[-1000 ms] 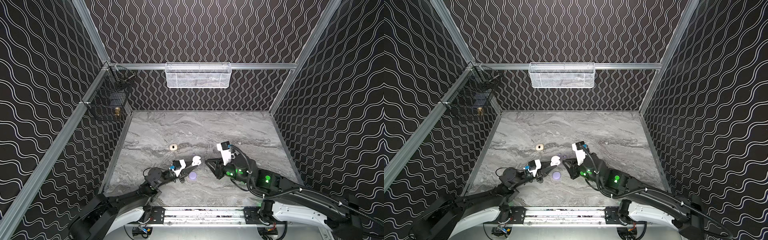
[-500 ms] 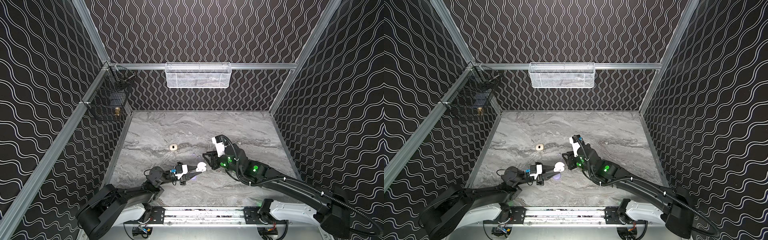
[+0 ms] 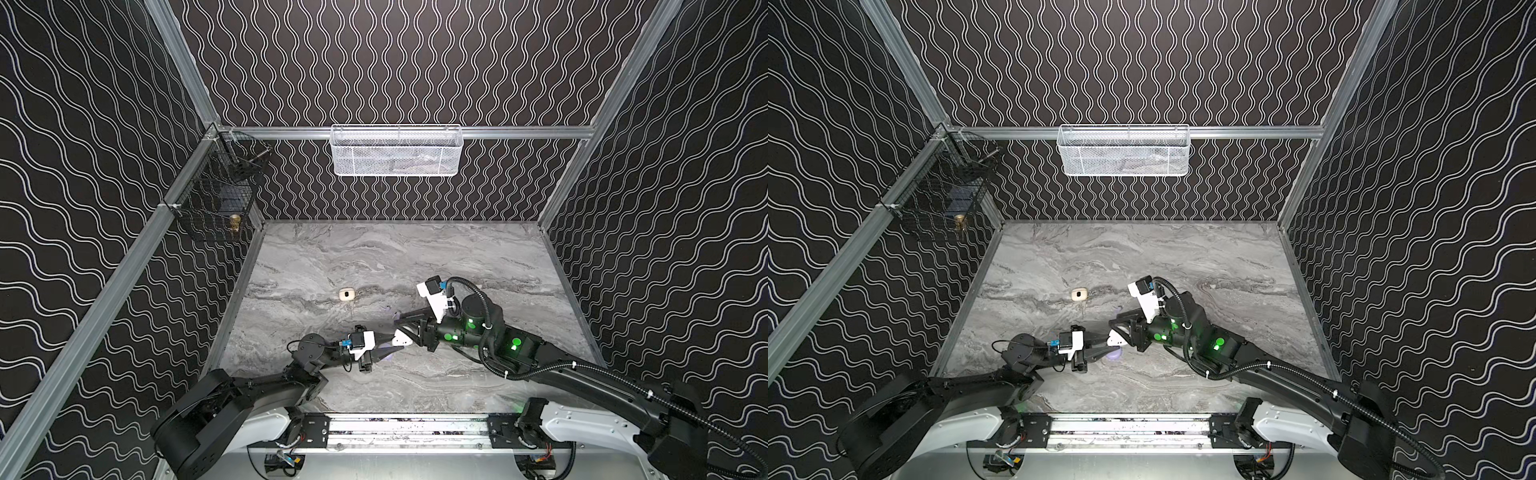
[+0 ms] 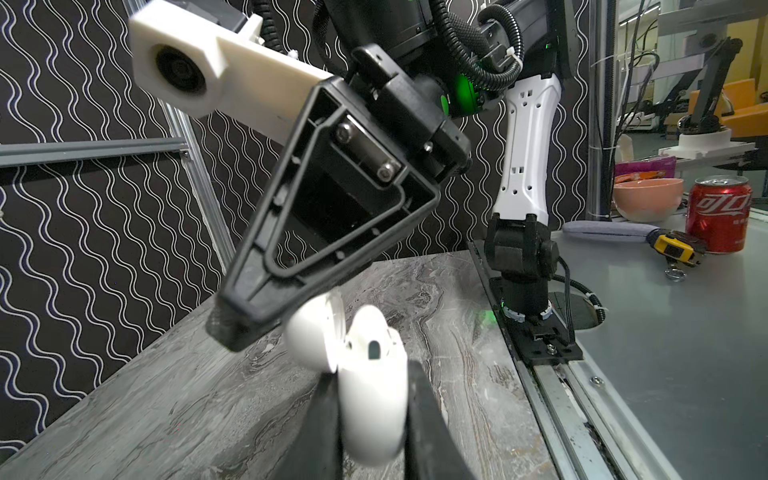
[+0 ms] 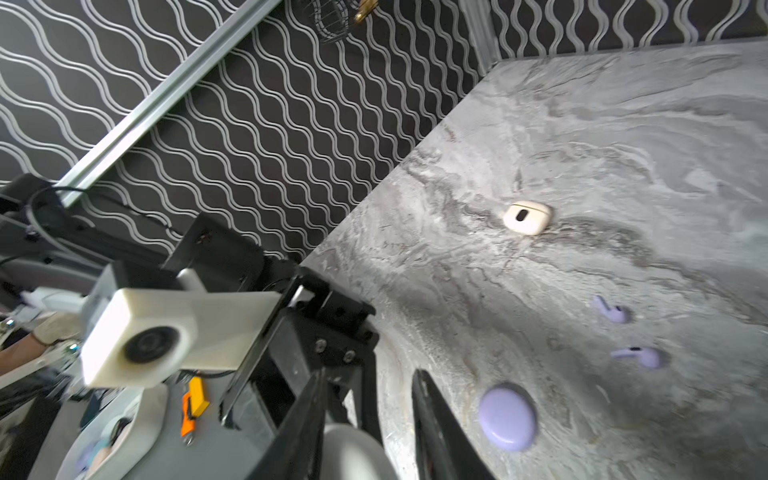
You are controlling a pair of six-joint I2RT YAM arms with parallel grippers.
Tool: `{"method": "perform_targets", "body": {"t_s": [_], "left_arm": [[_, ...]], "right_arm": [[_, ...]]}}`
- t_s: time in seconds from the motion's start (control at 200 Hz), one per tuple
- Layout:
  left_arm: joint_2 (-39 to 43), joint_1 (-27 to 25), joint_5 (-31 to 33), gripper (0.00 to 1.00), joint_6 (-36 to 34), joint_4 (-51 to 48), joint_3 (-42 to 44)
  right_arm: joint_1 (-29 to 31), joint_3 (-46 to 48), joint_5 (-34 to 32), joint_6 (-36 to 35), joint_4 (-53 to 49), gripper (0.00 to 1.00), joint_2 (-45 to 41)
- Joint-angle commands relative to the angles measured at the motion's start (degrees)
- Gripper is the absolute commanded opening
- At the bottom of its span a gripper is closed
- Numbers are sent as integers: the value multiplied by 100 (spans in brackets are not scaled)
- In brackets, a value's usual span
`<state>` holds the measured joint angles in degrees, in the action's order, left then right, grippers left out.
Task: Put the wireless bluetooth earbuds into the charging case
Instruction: 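Push the white case lid shut with the right gripper while the left gripper holds it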
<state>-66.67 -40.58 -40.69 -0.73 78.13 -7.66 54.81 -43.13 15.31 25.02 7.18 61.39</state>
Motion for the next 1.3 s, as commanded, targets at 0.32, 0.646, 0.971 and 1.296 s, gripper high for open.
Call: {"method": "perform_targets", "body": {"t_s": [0.32, 0.646, 0.971, 1.296], "left_arm": [[234, -8, -7, 0, -43, 28, -35], [172, -5, -202, 0, 71, 419, 22], [17, -7, -203, 0, 140, 625, 28], [-72, -6, -168, 0, 179, 450, -64]], "right_arm": [[-107, -49, 572, 771, -74, 21, 67], [-207, -210, -459, 495, -619, 19, 213], [-207, -87, 552, 78, -133, 14, 300], [-207, 637, 1550, 247, 1127, 14, -389]]}}
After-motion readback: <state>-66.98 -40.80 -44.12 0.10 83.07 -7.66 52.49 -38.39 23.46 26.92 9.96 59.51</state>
